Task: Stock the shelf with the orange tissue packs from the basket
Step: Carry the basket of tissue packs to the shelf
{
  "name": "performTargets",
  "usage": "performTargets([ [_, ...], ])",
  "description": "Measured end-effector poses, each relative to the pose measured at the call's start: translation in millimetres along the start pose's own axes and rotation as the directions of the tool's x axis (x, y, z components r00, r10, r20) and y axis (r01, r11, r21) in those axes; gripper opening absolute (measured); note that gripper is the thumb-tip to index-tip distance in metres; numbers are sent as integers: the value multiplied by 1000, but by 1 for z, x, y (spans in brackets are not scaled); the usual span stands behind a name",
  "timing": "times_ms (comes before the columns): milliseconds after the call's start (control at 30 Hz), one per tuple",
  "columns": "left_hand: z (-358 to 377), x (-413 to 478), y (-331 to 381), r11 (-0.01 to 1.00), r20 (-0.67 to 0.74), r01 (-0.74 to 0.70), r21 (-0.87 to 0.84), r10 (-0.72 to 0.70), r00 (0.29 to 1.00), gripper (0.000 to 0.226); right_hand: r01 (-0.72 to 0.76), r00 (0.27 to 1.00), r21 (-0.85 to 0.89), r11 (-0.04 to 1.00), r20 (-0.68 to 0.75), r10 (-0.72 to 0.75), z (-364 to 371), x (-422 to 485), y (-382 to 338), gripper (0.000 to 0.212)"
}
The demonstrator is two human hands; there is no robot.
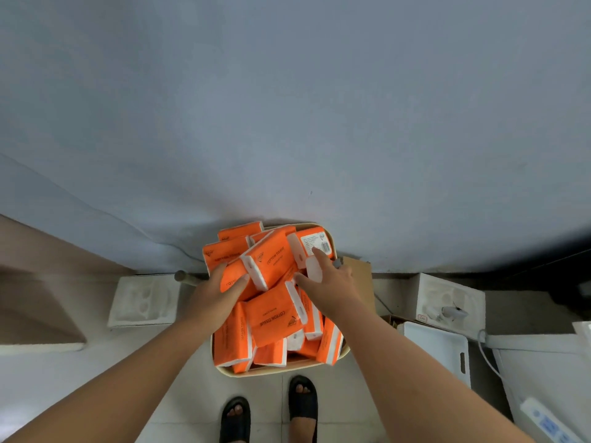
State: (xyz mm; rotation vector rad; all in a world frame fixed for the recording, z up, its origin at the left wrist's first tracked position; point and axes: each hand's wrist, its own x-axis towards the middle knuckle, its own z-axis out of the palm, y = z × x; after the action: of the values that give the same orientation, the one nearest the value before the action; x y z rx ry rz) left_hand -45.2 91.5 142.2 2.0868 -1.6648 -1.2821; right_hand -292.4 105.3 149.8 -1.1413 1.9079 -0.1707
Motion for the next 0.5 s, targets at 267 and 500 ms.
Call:
performTargets([
  [267, -51, -59, -13, 995, -124, 49, -91, -60, 990, 69, 115, 993, -127, 985, 1, -116, 16, -50, -61, 88],
  [500, -111, -128, -54, 983, -294, 139, -124, -170, 941, 83, 286, 956, -169, 943, 111, -270, 56, -75, -131, 89],
])
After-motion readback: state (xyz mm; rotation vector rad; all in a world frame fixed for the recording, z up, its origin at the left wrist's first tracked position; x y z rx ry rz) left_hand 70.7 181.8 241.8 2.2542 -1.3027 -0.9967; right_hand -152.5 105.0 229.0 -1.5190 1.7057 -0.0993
